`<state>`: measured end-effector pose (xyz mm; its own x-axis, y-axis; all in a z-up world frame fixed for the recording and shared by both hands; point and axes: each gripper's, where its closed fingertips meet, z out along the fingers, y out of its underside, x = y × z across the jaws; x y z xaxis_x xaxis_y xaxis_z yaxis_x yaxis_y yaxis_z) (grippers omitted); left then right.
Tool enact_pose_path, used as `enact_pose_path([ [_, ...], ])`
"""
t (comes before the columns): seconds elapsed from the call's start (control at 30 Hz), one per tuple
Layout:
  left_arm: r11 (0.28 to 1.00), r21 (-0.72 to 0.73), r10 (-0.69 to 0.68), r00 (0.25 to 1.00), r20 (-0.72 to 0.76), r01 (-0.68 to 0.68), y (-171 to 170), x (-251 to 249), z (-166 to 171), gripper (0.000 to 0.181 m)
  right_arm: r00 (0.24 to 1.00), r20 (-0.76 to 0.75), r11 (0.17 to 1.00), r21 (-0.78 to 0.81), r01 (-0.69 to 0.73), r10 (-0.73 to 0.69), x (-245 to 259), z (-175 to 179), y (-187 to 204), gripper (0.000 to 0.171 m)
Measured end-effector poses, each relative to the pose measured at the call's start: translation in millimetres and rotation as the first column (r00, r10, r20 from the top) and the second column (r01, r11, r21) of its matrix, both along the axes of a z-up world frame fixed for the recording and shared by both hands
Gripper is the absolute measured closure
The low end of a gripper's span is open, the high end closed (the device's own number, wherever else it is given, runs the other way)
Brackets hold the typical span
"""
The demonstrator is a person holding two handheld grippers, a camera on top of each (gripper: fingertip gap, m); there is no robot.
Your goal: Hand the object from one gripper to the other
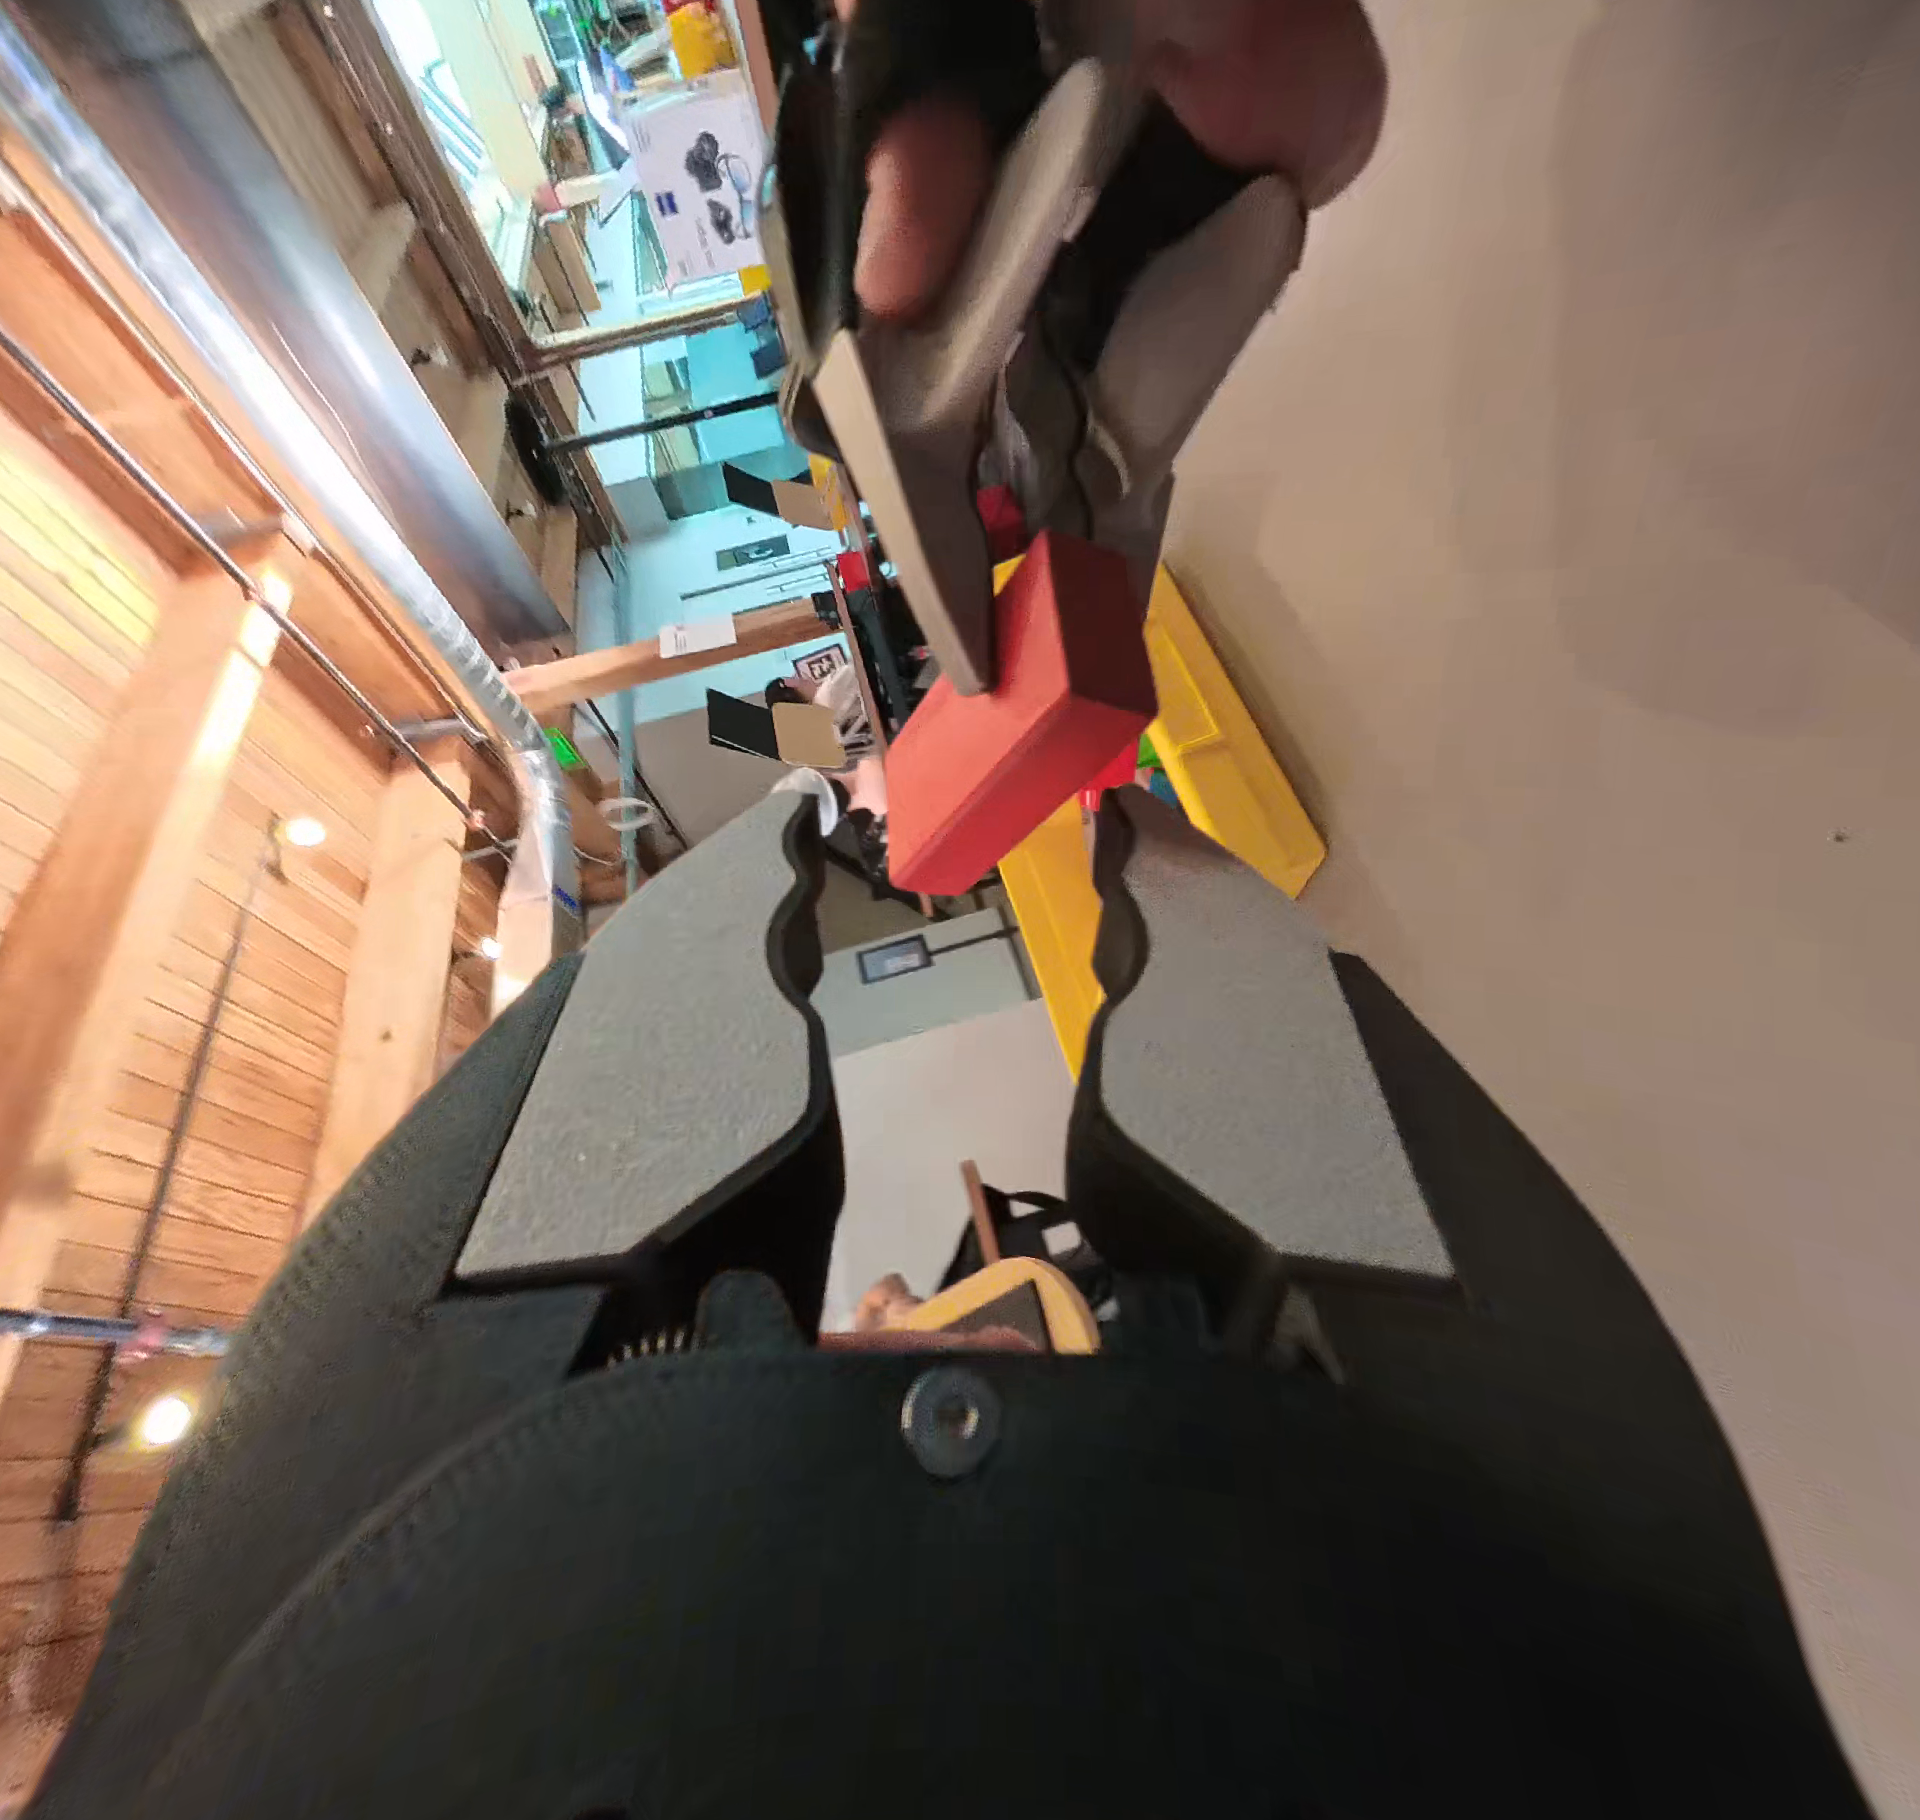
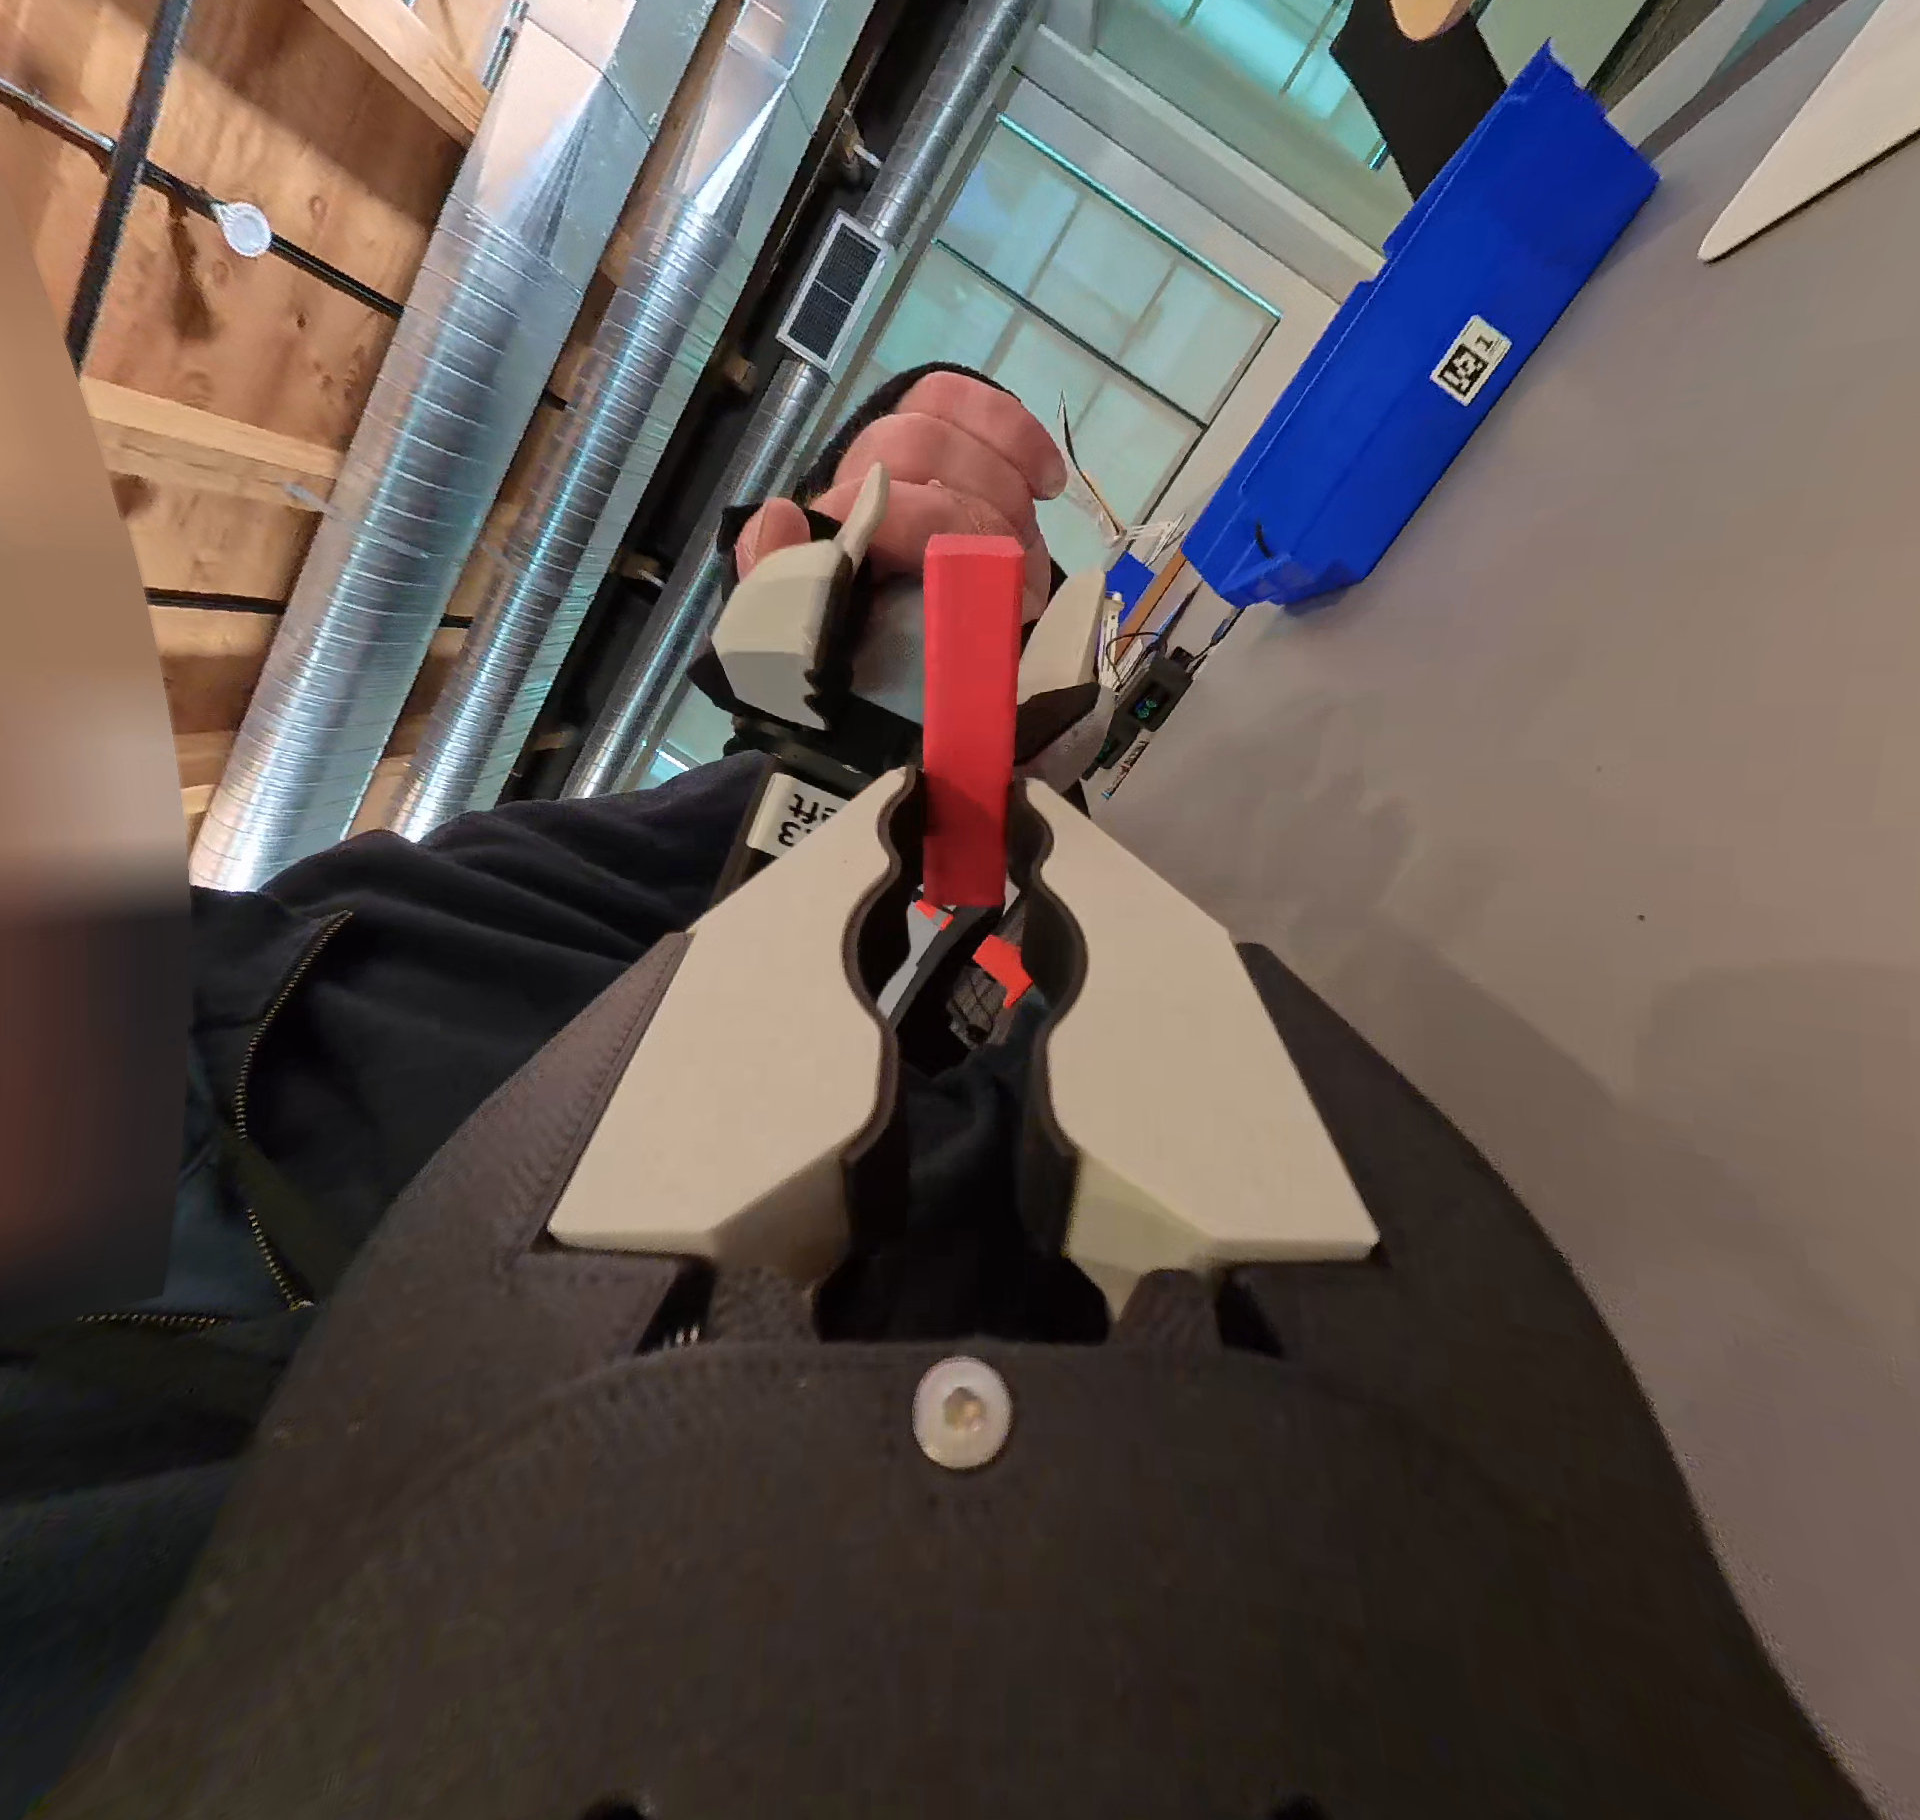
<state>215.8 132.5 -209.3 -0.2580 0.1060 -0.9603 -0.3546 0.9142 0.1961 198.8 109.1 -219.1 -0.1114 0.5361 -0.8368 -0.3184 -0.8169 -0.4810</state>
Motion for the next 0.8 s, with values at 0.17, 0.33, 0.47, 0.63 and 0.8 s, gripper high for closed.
enact_pose_path([
  [0.17,0.998,0.056,-0.033,0.999,-0.019,0.034,-4,3,-10,0.154,1.000,-0.016,0.999,-0.020,-0.026,0.026,-7,-1,-3,0.159],
  [0.33,0.996,0.083,-0.037,0.999,-0.015,0.038,-4,4,-11,0.161,0.999,-0.032,0.999,-0.034,-0.022,0.021,-5,-1,-2,0.158],
  [0.47,0.999,-0.036,0.014,1.000,-0.019,-0.015,2,3,-15,0.164,0.999,0.004,0.997,0.064,0.049,-0.049,0,3,3,0.148],
  [0.63,0.882,-0.447,0.148,0.988,-0.033,-0.147,14,-1,-17,0.165,0.958,0.163,0.927,0.333,0.172,-0.237,16,11,10,0.123],
  [0.8,0.581,-0.788,0.207,0.973,-0.099,-0.204,14,-1,-18,0.164,0.837,0.330,0.736,0.665,0.122,-0.436,20,23,8,0.123],
])
